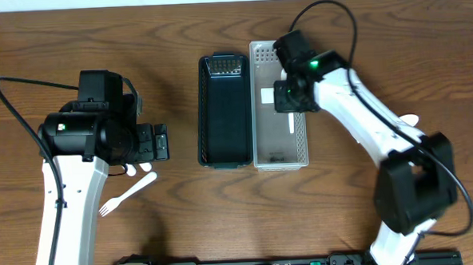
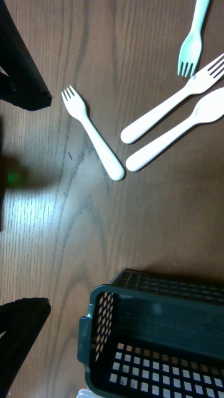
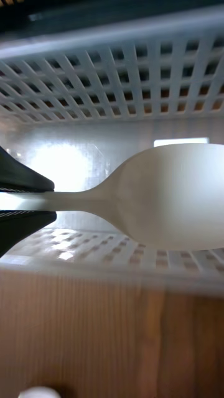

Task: Pack container
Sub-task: 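Carry the spoon to the clear basket and release it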

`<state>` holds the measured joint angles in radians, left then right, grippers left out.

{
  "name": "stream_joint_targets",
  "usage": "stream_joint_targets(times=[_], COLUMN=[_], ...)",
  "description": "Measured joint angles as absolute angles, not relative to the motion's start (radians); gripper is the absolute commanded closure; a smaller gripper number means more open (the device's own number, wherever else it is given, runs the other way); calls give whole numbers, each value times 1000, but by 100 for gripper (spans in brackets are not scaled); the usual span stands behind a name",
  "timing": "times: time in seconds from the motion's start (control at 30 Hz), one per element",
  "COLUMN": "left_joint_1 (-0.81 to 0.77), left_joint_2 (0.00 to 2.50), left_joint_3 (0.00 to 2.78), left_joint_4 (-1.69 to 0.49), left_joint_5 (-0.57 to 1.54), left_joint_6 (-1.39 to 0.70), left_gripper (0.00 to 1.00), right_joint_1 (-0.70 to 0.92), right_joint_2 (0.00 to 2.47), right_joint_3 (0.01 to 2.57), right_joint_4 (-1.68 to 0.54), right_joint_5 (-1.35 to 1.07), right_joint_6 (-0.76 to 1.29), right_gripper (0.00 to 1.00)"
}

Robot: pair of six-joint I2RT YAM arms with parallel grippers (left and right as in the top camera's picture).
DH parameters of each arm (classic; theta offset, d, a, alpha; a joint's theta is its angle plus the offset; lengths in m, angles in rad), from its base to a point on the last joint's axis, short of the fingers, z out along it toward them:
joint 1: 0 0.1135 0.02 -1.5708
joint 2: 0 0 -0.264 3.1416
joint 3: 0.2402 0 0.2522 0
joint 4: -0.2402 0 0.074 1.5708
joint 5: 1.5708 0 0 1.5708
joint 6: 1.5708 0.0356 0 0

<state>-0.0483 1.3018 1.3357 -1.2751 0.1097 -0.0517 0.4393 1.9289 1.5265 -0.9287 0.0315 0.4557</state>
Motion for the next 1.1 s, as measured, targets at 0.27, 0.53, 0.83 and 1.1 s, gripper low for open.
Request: stream_joint_targets(times=[0.27,0.53,0.83,1.1], left_joint_1=[-48,-48,-48,-48], left_joint_2=[1302,1302,1302,1302], left_joint_3=[1336,1336,1336,1336], left_joint_4=[-1275,-1275,-1275,-1275], left_joint_5=[110,110,110,110], left_joint_6=[-52,-52,-52,-52], left_gripper=[2,2,2,2], right_joint_1=[482,492,346,-21], right_joint_2=[2056,2062,1860,1687], right_joint_3=[1526,1625,1853,1856], right_joint_4=[-920,-1029,-1207,-1338], right_joint_5=[33,30,62,127], right_joint_6=[439,321,373,686], right_gripper=[66,55,41,31])
